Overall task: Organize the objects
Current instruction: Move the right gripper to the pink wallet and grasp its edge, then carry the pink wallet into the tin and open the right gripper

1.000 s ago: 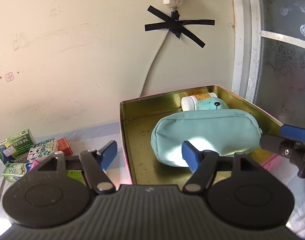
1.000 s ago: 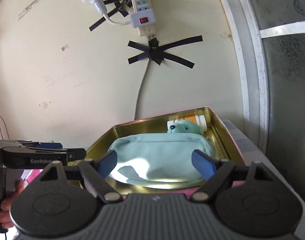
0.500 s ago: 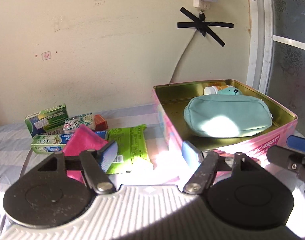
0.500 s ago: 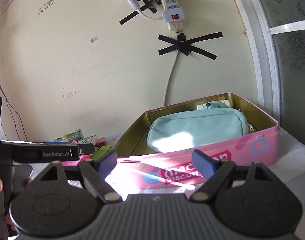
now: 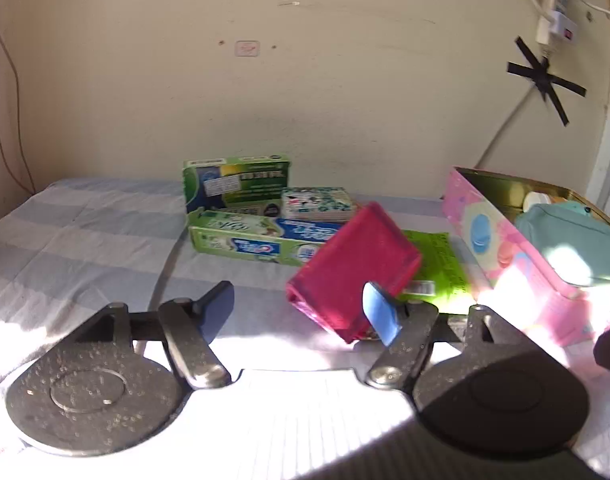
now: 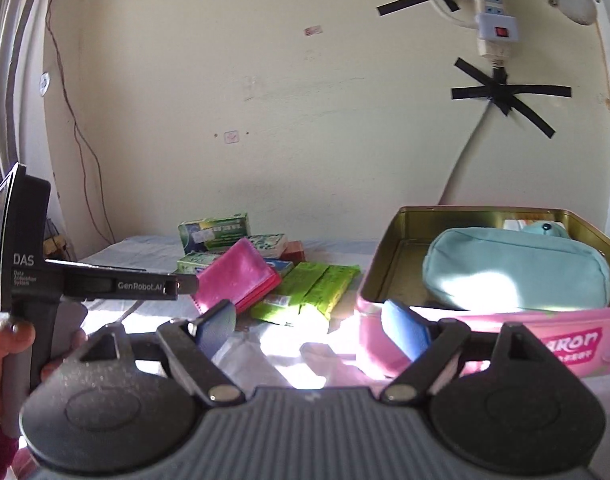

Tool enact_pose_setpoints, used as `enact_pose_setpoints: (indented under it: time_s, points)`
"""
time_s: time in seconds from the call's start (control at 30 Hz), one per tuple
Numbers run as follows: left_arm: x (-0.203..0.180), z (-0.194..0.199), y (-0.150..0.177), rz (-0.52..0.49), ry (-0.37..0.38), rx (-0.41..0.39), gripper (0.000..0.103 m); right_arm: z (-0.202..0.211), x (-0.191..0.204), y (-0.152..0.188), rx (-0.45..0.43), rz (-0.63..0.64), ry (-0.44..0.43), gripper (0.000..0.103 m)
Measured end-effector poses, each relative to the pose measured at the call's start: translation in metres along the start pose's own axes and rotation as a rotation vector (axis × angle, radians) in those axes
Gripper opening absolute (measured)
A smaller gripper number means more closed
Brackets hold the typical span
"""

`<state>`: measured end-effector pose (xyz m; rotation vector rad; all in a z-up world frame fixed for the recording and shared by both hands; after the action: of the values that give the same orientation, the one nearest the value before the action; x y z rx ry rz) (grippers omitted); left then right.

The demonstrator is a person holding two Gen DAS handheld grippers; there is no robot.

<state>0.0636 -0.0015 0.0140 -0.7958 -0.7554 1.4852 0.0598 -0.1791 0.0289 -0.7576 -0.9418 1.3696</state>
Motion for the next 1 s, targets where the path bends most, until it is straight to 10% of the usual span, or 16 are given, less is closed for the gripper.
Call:
enact_pose_setpoints:
  time_s: [0.27, 0.6, 0.77, 1.0]
  points:
    - [0.068, -0.033, 0.007, 0.131, -0.124, 0.008, 0.073, -0.075, 0.041, -0.021, 0.088, 0.106, -0.07, 0.076]
    - [0.063, -0.04, 0.015, 0.128, -0.021, 0.068, 0.073, -0.178, 0.026, -0.058, 0.219, -0.058, -0.147, 0.047]
    - [0.058, -0.039, 0.016, 0.14, 0.043, 0.081, 0.073, -0.158, 0.03, -0.036, 0.276, -0.114, -0.215, 0.016]
    - [0.064, -0.038, 0.012, 0.207, 0.085, 0.065, 0.073, -0.099, 0.055, 0.001, 0.243, -0.02, -0.234, 0.017]
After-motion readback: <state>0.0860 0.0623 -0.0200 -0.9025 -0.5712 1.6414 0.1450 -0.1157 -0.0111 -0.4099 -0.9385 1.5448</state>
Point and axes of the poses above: each gripper's, at about its wrist camera, not at the fingertips, and z roughly against the way its jaws point, x to its left, y to its underside, the point moved 8 cm from there along -z, roughly the way its jaws point, and after that the axes turned 4 degrees about x, right-handed, at the moved point
